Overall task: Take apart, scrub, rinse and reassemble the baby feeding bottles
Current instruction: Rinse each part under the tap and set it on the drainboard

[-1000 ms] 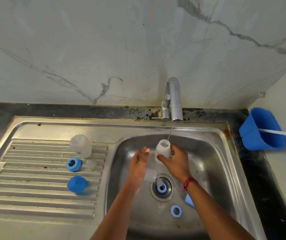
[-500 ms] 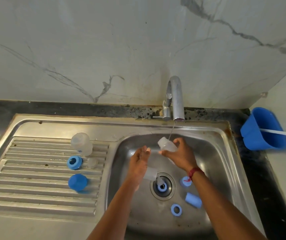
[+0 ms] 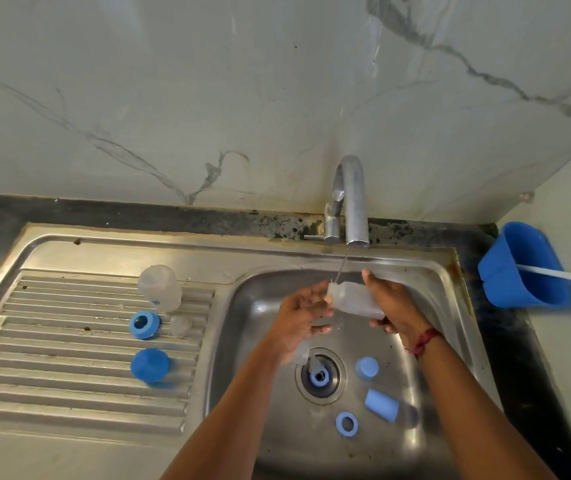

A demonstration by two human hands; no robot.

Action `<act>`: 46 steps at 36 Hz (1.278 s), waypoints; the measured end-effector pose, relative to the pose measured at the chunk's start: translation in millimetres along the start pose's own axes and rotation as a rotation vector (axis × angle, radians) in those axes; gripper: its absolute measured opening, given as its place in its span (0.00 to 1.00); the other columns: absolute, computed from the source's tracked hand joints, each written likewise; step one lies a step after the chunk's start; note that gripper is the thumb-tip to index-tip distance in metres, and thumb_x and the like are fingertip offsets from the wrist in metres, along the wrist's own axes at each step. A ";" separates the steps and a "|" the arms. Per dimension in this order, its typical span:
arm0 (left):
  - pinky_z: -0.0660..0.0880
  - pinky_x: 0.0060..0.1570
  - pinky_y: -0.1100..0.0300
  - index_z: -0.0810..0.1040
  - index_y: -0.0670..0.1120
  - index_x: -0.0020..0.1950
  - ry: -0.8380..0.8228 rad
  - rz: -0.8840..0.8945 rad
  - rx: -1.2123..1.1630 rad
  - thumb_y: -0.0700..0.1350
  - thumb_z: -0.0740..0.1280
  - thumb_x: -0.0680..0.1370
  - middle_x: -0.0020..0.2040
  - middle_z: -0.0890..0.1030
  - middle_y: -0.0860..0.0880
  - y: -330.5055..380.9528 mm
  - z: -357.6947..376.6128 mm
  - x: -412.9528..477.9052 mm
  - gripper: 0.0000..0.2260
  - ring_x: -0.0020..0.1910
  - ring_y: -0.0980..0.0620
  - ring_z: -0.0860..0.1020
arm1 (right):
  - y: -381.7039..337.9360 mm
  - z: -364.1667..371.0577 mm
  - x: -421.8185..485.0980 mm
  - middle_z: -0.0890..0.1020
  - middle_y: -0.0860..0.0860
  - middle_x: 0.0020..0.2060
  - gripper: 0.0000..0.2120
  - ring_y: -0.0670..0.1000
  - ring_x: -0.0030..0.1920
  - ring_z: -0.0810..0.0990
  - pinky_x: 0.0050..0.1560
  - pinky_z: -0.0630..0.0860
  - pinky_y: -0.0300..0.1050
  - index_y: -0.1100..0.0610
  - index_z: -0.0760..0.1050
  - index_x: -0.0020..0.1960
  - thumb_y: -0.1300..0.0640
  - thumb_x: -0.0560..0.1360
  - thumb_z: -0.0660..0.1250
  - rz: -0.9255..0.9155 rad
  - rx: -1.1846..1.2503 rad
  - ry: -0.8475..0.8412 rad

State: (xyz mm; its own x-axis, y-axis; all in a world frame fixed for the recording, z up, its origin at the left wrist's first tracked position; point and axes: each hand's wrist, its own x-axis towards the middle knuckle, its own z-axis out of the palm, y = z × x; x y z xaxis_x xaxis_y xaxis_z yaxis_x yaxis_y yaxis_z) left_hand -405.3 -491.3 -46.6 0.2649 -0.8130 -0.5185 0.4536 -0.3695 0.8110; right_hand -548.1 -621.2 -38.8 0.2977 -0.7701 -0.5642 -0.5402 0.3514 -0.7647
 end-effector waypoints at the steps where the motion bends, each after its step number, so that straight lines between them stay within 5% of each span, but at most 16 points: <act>1: 0.80 0.54 0.50 0.78 0.48 0.65 0.002 0.018 0.005 0.38 0.70 0.78 0.58 0.82 0.46 -0.8 0.9 0.1 0.16 0.54 0.51 0.81 | -1.9 0.0 0.1 0.80 0.55 0.38 0.24 0.50 0.26 0.77 0.21 0.62 0.36 0.53 0.77 0.52 0.33 0.77 0.59 0.018 0.000 0.011; 7: 0.80 0.46 0.57 0.74 0.49 0.69 0.072 0.124 0.008 0.35 0.70 0.77 0.59 0.79 0.45 -0.4 1.7 5.9 0.22 0.50 0.52 0.80 | -9.3 -1.8 -6.1 0.80 0.57 0.36 0.31 0.49 0.22 0.72 0.19 0.60 0.35 0.57 0.75 0.56 0.30 0.76 0.57 0.072 -0.016 -0.069; 12: 0.81 0.44 0.57 0.79 0.42 0.60 0.120 0.064 -0.033 0.42 0.68 0.81 0.52 0.81 0.39 2.7 4.2 8.5 0.10 0.42 0.51 0.80 | -13.4 -5.5 -14.0 0.82 0.58 0.51 0.33 0.52 0.30 0.80 0.25 0.72 0.39 0.51 0.73 0.63 0.27 0.71 0.58 0.002 0.012 -0.238; 16: 0.81 0.35 0.56 0.79 0.41 0.52 0.322 -0.027 -0.007 0.56 0.66 0.80 0.35 0.78 0.45 7.2 6.3 14.1 0.17 0.29 0.54 0.76 | -9.7 -4.6 -15.2 0.77 0.50 0.60 0.27 0.54 0.54 0.81 0.41 0.80 0.48 0.43 0.68 0.68 0.49 0.72 0.74 -0.185 0.008 -0.327; 18: 0.78 0.30 0.60 0.80 0.42 0.51 0.334 -0.063 -0.002 0.57 0.64 0.81 0.31 0.77 0.47 9.0 6.1 13.7 0.19 0.26 0.54 0.74 | -4.0 -2.2 -14.0 0.76 0.53 0.61 0.30 0.54 0.56 0.80 0.43 0.82 0.51 0.43 0.70 0.66 0.64 0.71 0.75 -0.254 0.077 -0.334; 20: 0.77 0.29 0.60 0.80 0.42 0.53 0.310 -0.084 0.005 0.60 0.61 0.81 0.31 0.78 0.47 10.7 6.7 11.1 0.22 0.26 0.55 0.75 | -2.3 -1.4 -14.2 0.76 0.56 0.60 0.29 0.56 0.55 0.80 0.44 0.83 0.53 0.46 0.73 0.64 0.69 0.70 0.74 -0.290 0.099 -0.294; 23: 0.81 0.35 0.56 0.78 0.45 0.58 0.258 -0.086 0.028 0.63 0.59 0.81 0.42 0.82 0.45 11.5 5.6 8.3 0.23 0.36 0.51 0.80 | -2.8 -2.0 -12.9 0.79 0.57 0.56 0.21 0.57 0.48 0.83 0.40 0.82 0.50 0.50 0.74 0.60 0.64 0.71 0.75 -0.262 0.149 -0.244; 27: 0.81 0.49 0.49 0.77 0.48 0.64 0.104 -0.008 -0.116 0.49 0.67 0.80 0.57 0.82 0.42 10.5 0.4 2.8 0.13 0.50 0.47 0.81 | -8.8 1.7 -15.7 0.83 0.58 0.44 0.16 0.53 0.35 0.81 0.35 0.80 0.48 0.57 0.76 0.55 0.49 0.72 0.73 -0.166 0.222 -0.190; 31: 0.80 0.49 0.51 0.77 0.48 0.66 0.033 0.044 -0.190 0.38 0.71 0.76 0.51 0.83 0.44 4.4 -3.2 0.0 0.19 0.49 0.49 0.82 | -10.7 4.0 -16.7 0.80 0.55 0.30 0.23 0.52 0.28 0.77 0.31 0.77 0.46 0.59 0.77 0.48 0.38 0.71 0.71 -0.104 0.229 -0.094; 36: 0.80 0.50 0.48 0.77 0.41 0.62 0.095 0.054 -0.168 0.42 0.70 0.78 0.42 0.81 0.47 2.4 3.1 -3.4 0.14 0.37 0.54 0.80 | -9.6 8.3 -17.9 0.82 0.57 0.34 0.28 0.54 0.30 0.79 0.30 0.78 0.45 0.57 0.79 0.50 0.31 0.74 0.63 -0.061 0.150 -0.085; 40: 0.81 0.49 0.46 0.79 0.37 0.55 0.181 0.046 -0.057 0.51 0.68 0.80 0.36 0.79 0.47 6.5 9.1 0.0 0.17 0.32 0.54 0.76 | -5.6 5.8 -18.6 0.83 0.54 0.53 0.10 0.53 0.45 0.84 0.39 0.80 0.50 0.46 0.75 0.57 0.50 0.77 0.70 -0.195 0.170 -0.157; 46: 0.82 0.42 0.49 0.80 0.39 0.50 0.289 -0.074 -0.070 0.59 0.66 0.80 0.34 0.78 0.45 6.9 4.4 1.5 0.22 0.28 0.53 0.75 | -7.9 3.6 -19.0 0.79 0.53 0.57 0.29 0.51 0.52 0.81 0.40 0.81 0.46 0.54 0.72 0.67 0.70 0.70 0.74 -0.303 0.218 -0.305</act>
State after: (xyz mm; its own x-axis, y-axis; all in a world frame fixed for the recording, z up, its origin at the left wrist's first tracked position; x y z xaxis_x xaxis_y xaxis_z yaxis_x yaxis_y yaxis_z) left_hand -405.5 -497.0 -40.6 0.4555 -0.6199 -0.6390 0.5354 -0.3827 0.7529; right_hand -546.7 -607.4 -23.2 0.6510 -0.6755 -0.3462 -0.2255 0.2634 -0.9380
